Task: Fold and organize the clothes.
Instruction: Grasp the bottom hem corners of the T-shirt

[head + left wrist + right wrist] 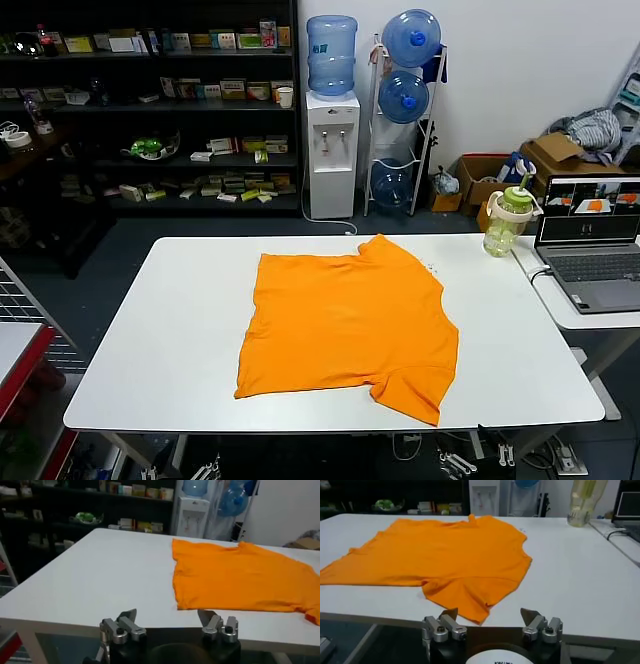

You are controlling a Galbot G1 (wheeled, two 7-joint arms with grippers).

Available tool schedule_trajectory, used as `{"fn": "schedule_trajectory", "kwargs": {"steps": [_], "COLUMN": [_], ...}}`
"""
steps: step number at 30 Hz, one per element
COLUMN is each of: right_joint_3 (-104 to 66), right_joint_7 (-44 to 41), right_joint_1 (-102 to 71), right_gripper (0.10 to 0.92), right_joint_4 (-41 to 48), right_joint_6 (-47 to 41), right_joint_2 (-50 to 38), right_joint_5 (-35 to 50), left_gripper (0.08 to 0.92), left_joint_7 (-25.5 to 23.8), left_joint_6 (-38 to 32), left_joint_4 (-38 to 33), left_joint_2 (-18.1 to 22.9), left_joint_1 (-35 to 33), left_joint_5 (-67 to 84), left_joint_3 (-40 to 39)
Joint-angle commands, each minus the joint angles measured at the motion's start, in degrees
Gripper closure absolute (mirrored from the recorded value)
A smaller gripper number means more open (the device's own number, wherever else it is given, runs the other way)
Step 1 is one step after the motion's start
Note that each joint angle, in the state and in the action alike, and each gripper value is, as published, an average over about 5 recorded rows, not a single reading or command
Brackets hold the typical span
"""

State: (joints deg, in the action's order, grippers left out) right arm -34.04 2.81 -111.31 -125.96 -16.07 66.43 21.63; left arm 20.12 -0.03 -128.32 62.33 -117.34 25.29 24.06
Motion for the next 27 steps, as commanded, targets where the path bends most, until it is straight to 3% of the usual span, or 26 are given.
{"fn": "schedule_trajectory", "kwargs": {"steps": [1,10,18,27], "right_joint_3": [0.57,6.15,9.32,11.57], "right_joint_7": [-0.6,4.73,6.0,6.27], "right_joint_1": [1.59,13.91,19.94,21.47], "right_gripper": [0.203,0.203,0.203,0.203], "right_joint_4": [0.72,6.85,13.35,15.46], "right_joint_6": [0.69,-1.3,-2.0,-3.14], "right_joint_2": [0.11,1.79,2.94,3.96], "right_joint_5": [-0.27,-0.44,0.18,-0.43], "left_gripper": [0.177,0.177,0.177,0.177], "left_joint_7": [-0.82,-4.02,-3.68,-2.77], "left_joint_6": [1.96,7.15,7.78,8.51], "left_joint_4": [0.83,9.29,15.11,16.93], "left_joint_2": [-0.21,1.24,1.91,3.43], "left_joint_1": [4.28,20.53,24.88,26.91], "left_joint_5": [2.96,6.94,7.16,7.22], "left_joint_3": [-0.02,-4.08,-7.66,-8.89]}}
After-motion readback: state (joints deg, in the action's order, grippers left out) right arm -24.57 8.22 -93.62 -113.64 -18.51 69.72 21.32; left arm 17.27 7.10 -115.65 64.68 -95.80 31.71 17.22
